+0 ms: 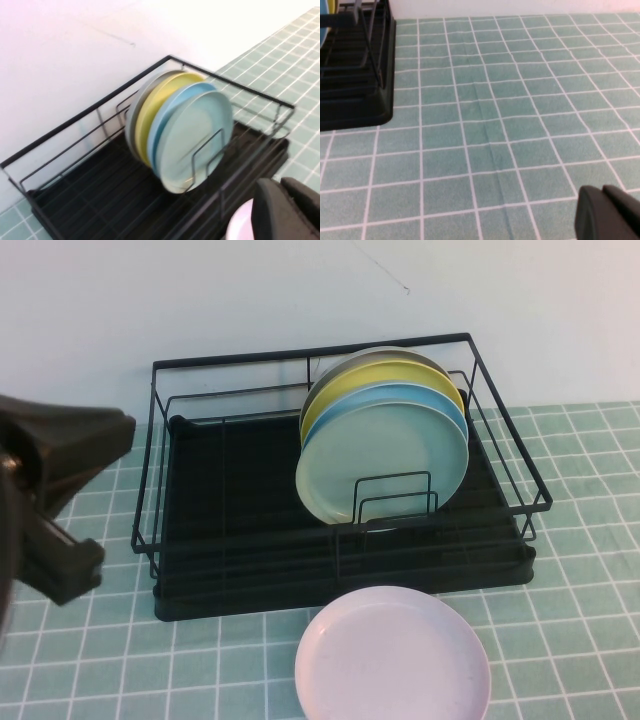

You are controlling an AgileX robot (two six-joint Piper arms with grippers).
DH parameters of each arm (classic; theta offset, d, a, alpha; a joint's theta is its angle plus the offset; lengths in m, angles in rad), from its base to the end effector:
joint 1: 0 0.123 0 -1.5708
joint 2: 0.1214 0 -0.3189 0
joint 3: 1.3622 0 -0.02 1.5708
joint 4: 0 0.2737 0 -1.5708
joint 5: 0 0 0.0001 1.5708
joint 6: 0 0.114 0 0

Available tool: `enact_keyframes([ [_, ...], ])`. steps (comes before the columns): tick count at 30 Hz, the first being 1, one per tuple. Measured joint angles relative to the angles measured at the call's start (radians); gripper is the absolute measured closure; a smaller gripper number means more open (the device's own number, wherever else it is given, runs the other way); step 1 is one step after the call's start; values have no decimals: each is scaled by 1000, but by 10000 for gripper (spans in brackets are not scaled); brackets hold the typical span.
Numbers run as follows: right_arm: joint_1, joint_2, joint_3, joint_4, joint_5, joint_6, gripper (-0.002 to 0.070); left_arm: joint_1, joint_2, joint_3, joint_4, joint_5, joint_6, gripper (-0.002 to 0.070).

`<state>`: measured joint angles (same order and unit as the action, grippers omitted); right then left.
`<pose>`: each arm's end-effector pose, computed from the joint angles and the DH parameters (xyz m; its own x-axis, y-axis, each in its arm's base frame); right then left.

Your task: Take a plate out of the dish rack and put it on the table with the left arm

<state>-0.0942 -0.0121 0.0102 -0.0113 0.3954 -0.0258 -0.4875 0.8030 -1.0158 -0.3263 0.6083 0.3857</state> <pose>0.0622 -0.0064 0.1676 -0.3035 -0.0077 -0.9528 0.0873 0.9955 -0.0359 0.1413 -0.0986 0.4462 -0.1746 0.2201 -0.9597 0.6401 0.7660 0.0592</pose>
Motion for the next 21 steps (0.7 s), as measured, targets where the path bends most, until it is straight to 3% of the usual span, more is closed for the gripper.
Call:
enact_keyframes([
  [9,0,0,0,0,0,0,678,21,-139,356,140,-294,-3,677],
  [21,0,0,0,0,0,0,678,345,-713,840,136,-363,-178,677],
])
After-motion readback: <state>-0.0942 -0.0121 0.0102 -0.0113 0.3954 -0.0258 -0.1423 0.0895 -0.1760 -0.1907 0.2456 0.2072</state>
